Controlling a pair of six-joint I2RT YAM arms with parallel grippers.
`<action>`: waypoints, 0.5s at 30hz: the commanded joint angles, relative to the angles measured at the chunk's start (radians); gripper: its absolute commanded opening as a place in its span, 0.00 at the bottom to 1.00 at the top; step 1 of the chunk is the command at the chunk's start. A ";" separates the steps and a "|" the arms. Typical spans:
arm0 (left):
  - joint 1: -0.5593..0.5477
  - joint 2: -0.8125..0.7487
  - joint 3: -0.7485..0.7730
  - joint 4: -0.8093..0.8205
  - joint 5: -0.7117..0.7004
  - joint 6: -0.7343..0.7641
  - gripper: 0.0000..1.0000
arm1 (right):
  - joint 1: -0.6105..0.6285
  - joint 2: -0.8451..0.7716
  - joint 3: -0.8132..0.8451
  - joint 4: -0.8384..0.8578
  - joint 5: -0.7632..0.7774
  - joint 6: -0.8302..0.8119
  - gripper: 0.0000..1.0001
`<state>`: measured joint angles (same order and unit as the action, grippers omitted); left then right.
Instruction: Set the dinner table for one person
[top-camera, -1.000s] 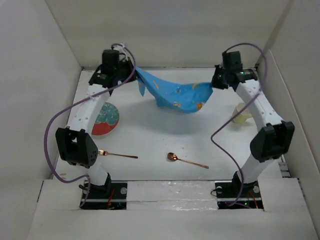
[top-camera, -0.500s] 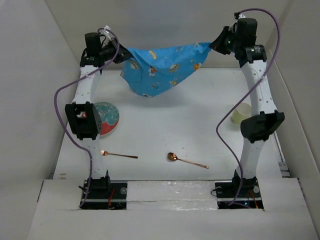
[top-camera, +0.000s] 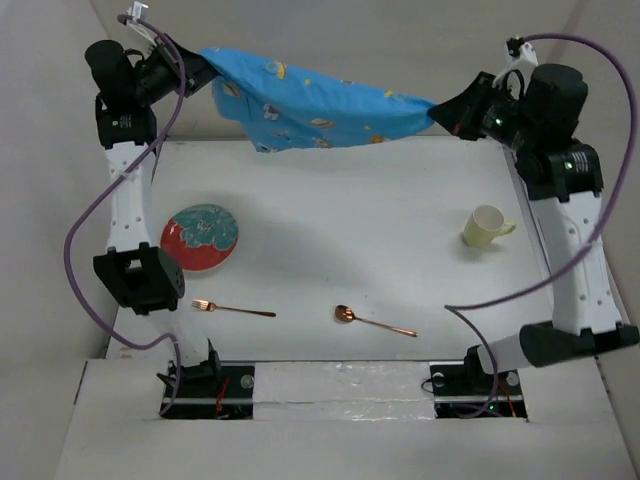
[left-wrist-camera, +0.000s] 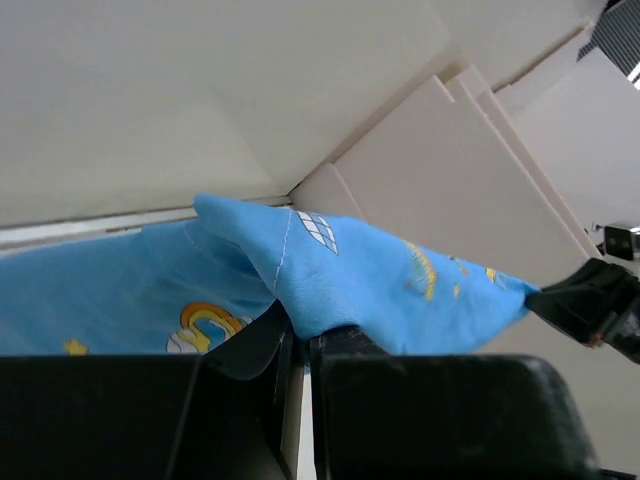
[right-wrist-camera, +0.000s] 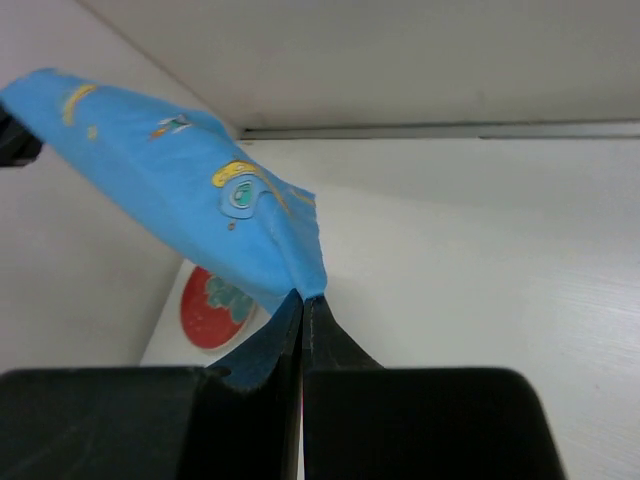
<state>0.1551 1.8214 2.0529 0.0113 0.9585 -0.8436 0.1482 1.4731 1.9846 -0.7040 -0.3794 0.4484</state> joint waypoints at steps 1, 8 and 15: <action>-0.009 -0.083 0.029 0.062 0.048 0.000 0.00 | 0.034 -0.074 -0.056 0.025 -0.038 -0.002 0.00; -0.072 0.062 0.085 -0.150 0.023 0.173 0.00 | 0.002 -0.125 -0.361 0.083 0.016 0.023 0.00; -0.229 0.466 0.289 -0.447 -0.225 0.357 0.61 | -0.062 -0.022 -0.596 0.199 0.123 0.019 0.00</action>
<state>-0.0257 2.1693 2.3161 -0.2329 0.8444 -0.5896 0.1097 1.4582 1.4082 -0.5678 -0.3229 0.4686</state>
